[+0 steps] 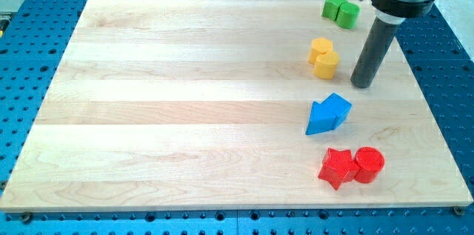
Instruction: Push the blue blocks slightly to the left
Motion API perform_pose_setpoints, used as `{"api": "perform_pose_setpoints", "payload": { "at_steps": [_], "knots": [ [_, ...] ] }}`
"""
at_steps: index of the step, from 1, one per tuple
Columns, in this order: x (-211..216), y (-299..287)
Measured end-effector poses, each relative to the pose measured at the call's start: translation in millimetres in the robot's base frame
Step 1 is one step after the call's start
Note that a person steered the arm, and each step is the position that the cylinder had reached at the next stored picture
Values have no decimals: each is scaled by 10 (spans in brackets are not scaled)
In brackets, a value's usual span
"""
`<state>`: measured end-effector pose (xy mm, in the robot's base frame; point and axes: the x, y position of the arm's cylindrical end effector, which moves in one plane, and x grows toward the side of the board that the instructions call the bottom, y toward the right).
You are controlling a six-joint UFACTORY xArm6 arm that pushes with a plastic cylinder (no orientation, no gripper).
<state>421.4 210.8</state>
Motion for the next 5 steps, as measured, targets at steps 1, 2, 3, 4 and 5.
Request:
{"api": "perform_pose_setpoints", "payload": {
  "at_steps": [1,2,3,4,5],
  "knots": [
    [189,269],
    [256,333],
    [261,106],
    [440,-82],
    [709,-121]
  ]
}}
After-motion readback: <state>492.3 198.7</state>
